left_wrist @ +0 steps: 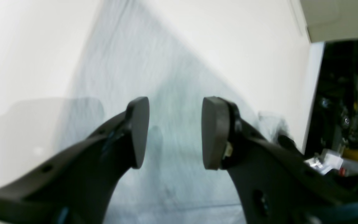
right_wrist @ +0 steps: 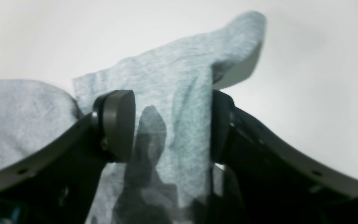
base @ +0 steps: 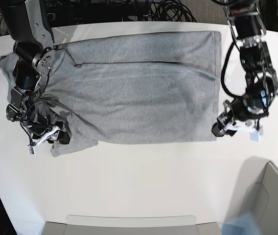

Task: Fold the T-shirt properly
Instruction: 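Fold the sleeve inward with the right gripper while the left gripper moves toward the hem, then pinch the shirt's hem corners with both grippers, then lift the hem with both grippers and fold it over toward the collar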

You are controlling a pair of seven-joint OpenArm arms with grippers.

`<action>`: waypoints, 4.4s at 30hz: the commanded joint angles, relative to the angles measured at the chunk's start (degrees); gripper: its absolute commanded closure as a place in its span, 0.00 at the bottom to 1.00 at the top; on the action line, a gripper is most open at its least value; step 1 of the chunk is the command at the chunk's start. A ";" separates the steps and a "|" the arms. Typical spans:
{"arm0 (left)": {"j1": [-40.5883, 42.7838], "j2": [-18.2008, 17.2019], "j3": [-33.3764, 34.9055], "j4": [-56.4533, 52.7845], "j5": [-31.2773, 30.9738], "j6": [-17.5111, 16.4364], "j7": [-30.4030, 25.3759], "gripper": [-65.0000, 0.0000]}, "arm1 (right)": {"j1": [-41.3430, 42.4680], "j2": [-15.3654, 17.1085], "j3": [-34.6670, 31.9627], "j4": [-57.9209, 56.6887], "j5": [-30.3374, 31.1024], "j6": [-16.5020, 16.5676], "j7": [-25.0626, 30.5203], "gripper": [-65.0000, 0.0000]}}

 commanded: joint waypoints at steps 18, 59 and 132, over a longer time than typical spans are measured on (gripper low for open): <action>-16.83 -9.77 21.19 -36.51 -0.77 -20.04 -16.45 0.56 | 0.76 1.97 -0.16 -0.04 -2.99 0.91 -3.17 0.45; -16.30 -8.97 17.85 -27.37 -0.68 -17.49 -10.91 1.00 | 12.72 3.64 -8.69 0.05 -2.99 0.91 -3.61 1.00; 26.69 -8.71 6.16 16.50 -0.77 -10.19 0.96 1.00 | -37.83 -1.46 0.10 67.65 -2.73 0.91 -32.44 1.00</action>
